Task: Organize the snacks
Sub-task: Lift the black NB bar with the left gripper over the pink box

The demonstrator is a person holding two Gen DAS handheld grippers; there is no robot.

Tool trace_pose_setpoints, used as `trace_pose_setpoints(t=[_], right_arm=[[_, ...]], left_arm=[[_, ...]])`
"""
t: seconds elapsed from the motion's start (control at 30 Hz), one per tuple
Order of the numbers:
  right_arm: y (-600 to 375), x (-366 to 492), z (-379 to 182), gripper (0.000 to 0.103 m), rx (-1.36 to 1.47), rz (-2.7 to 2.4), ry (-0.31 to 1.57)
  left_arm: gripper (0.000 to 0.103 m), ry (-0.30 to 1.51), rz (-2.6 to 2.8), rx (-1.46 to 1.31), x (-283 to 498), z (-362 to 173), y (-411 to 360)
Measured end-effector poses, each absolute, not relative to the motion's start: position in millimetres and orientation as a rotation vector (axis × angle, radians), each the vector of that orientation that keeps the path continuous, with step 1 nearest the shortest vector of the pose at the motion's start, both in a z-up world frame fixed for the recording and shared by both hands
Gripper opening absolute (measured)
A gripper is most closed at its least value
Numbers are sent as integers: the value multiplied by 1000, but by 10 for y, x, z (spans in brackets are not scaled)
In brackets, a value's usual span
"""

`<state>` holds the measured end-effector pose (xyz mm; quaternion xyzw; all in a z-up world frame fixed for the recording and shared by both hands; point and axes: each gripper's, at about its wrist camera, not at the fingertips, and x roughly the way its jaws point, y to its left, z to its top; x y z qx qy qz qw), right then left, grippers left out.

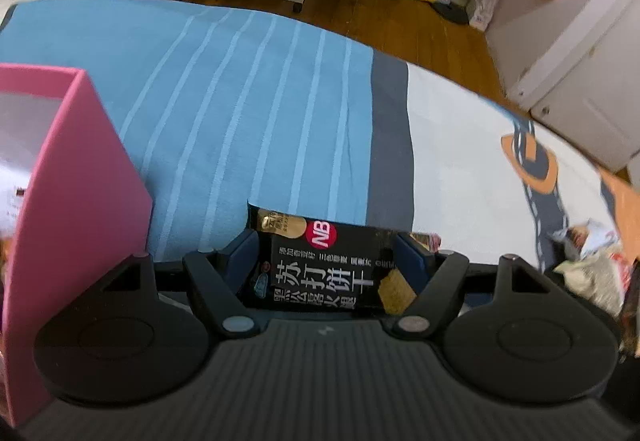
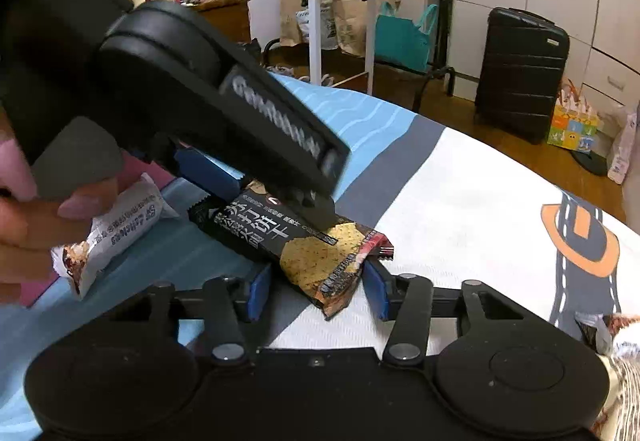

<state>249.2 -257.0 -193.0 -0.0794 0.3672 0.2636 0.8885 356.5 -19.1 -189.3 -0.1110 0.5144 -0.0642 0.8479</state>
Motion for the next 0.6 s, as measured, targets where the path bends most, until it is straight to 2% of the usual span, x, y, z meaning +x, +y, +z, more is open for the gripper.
trace_pose_setpoints(t=[0.1,0.17,0.37,0.43,0.5,0.53,0.6], right_arm=[[-2639,2436,-1935,50,-138,543,758],[-2661,2437,-1929,50,-136,540,758],[-2807,2347,-1893,50,-149,498,768],[-2882,2330,-1887,50,-118,506,784],[-2887,2329,-1888,50,-110,508,787],[-2879,2332,-1892,50,-112,507,787],[-2877,2327,-1896,50,-105,503,785]], left_arm=[[77,1078,-128,-281,3591,-1865,-137],[87,1076,-110,-312,3609,-1872,-121],[88,1092,-92,-231,3622,-1952,-250],[85,1074,-113,-218,3594,-1951,-284],[77,1073,-167,-228,3569,-1957,-330],[65,1077,-198,-238,3547,-1958,-343],[64,1064,-221,-191,3494,-1917,-424]])
